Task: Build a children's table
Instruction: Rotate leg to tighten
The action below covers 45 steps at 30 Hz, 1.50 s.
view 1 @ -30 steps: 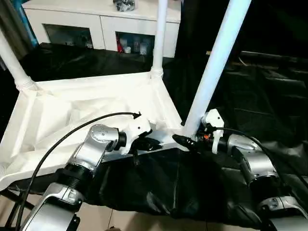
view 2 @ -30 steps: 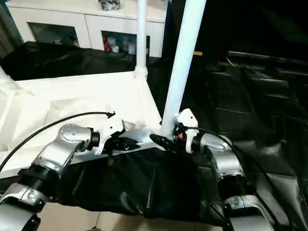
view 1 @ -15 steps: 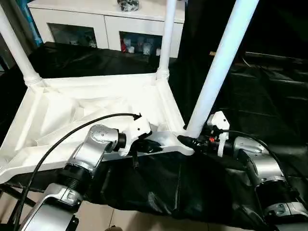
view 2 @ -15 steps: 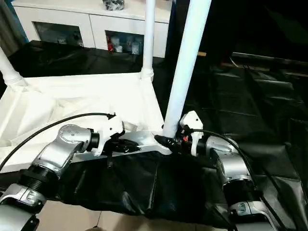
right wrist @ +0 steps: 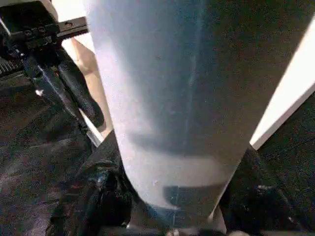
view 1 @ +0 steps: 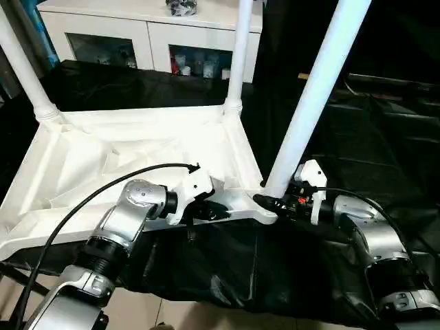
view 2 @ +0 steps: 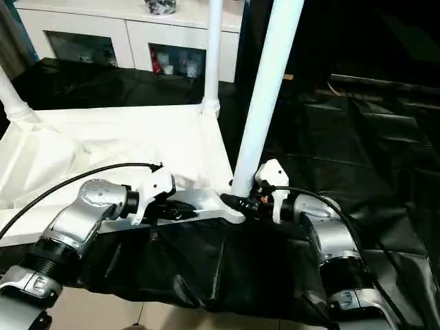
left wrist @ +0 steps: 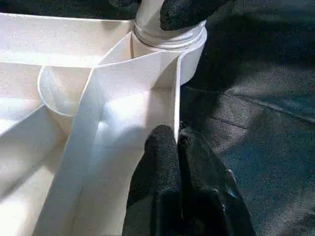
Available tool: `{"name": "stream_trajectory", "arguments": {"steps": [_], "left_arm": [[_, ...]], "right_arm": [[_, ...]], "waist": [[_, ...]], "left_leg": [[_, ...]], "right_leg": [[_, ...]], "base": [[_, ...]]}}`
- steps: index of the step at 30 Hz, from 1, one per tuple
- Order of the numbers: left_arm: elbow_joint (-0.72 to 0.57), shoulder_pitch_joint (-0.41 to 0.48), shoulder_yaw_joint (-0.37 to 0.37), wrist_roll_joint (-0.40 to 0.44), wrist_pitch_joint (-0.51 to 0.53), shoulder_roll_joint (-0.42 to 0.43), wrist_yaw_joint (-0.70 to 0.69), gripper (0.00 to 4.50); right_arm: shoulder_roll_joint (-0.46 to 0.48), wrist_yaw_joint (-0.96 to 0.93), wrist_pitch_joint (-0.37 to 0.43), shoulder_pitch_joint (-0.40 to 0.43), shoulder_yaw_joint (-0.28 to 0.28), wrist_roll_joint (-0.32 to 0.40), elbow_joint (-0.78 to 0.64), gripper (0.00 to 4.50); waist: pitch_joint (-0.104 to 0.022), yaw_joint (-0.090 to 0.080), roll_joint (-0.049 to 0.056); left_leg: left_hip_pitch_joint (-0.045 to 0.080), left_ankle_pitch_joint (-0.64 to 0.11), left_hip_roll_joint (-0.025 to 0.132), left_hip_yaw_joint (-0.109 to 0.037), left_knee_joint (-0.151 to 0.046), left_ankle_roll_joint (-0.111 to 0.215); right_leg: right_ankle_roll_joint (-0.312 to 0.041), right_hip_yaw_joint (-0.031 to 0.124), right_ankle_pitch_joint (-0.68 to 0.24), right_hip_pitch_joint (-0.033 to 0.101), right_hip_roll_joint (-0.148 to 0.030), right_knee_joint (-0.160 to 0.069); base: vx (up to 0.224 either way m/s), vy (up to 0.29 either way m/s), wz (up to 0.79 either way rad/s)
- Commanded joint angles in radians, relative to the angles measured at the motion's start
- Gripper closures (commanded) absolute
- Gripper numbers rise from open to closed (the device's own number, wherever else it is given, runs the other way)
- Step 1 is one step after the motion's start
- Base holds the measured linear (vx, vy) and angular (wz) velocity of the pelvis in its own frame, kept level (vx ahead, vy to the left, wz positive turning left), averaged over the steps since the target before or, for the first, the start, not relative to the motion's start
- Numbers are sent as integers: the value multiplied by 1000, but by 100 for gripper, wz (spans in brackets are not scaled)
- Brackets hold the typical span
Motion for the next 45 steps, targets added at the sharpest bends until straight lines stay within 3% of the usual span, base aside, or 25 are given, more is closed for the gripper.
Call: {"name": "stream_trajectory", "arguments": {"steps": [1, 3, 5, 7, 10, 14, 16, 20, 21, 22, 26, 29, 34, 41, 42, 45], "left_arm": [[-15, -1, 11, -13, 18, -15, 48, 450], [3, -14, 16, 2, 34, -43, 108, 450], [9, -19, 16, 6, 39, -52, 126, 450], [32, -36, 19, 21, 53, -88, 190, 450], [84, -77, 17, 43, 82, -169, 301, 450], [128, -115, 10, 55, 103, -242, 378, 450], [153, -136, 5, 64, 100, -266, 408, 450], [183, -163, -5, 78, 79, -284, 437, 450], [178, -160, -8, 80, 71, -272, 424, 450], [176, -157, -8, 82, 66, -265, 415, 450], [161, -136, -4, 80, 48, -231, 382, 450], [139, -113, -2, 71, 24, -190, 333, 450], [81, -70, 1, 20, -32, -110, 193, 450], [44, -42, 10, -7, -51, -30, 83, 450], [40, -39, 12, -10, -56, -16, 68, 450], [37, -37, 12, -12, -56, -9, 57, 450]], "right_arm": [[39, -11, 58, 44, 47, -10, 41, 255], [85, -148, 61, 40, 24, -30, 89, 255], [100, -192, 62, 36, 15, -35, 106, 255], [149, -338, 70, 19, -17, -48, 166, 255], [246, -591, 82, -45, -86, -38, 292, 255], [332, -745, 68, -125, -124, -20, 385, 255], [366, -802, 58, -165, -125, -25, 419, 255], [410, -851, 20, -224, -119, -52, 462, 255], [407, -839, 1, -225, -114, -61, 458, 199], [406, -834, -14, -228, -118, -65, 465, 186], [383, -792, -45, -224, -134, -54, 461, 157], [342, -708, -60, -209, -112, -59, 429, 135], [235, -532, -109, -168, -53, -93, 352, 110], [97, -220, -111, -85, 7, -68, 183, 110], [76, -165, -111, -70, 11, -52, 155, 110], [66, -137, -105, -64, 13, -40, 140, 110]], "waist": [[-50, 0, 1], [-48, -2, 0], [-42, -8, 2], [-36, -19, 5], [-35, -30, 7], [-36, -32, 7], [-38, -33, 13], [-44, -32, 10], [-46, -29, 8], [-47, -28, 8], [-48, -28, 7], [-47, -32, 8], [-49, -30, 6], [-58, -18, 3], [-55, -18, 2], [-52, -18, 2]], "left_leg": [[-3, -105, 46, -10, -49, 74], [-3, -119, 45, -11, -51, 66], [-1, -161, 44, -13, -57, 42], [7, -235, 44, -15, -63, 13], [11, -292, 44, -24, -69, -23], [14, -325, 43, -25, -69, -21], [12, -328, 41, -25, -69, -22], [7, -295, 42, -22, -67, -20], [6, -269, 42, -20, -65, -12], [1, -245, 41, -19, -64, -4], [0, -220, 41, -16, -62, 12], [-6, -198, 42, -16, -63, 26], [-3, -158, 43, -11, -57, 46], [-12, -53, 43, -9, -41, 107], [-14, -57, 42, -8, -41, 117], [-12, -95, 45, -7, -42, 110]], "right_leg": [[-212, 55, -56, 51, -91, -68], [-207, 56, -82, 51, -92, -70], [-198, 55, -164, 47, -95, -80], [-164, 56, -309, 40, -95, -96], [-136, 56, -407, 34, -97, -102], [-120, 57, -416, 29, -97, -109], [-123, 58, -381, 28, -95, -108], [-146, 60, -287, 33, -95, -96], [-153, 61, -245, 34, -94, -92], [-160, 61, -201, 38, -94, -88], [-175, 60, -159, 41, -94, -84], [-181, 60, -147, 47, -94, -82], [-205, 60, -95, 46, -94, -77], [-237, 59, 104, 53, -89, -49], [-241, 58, 117, 51, -87, -50], [-243, 56, 46, 49, -88, -56]], "base": [[0, 0, 0], [0, 0, 0], [0, 0, 0], [0, 0, 0], [0, 0, 0], [0, 0, 0], [0, 0, 0], [0, 0, 0], [0, 0, 0], [0, 0, 0], [0, 0, 0], [0, 0, 0], [0, 0, 0], [0, 0, 0], [0, 0, 0], [0, 0, 0]]}}
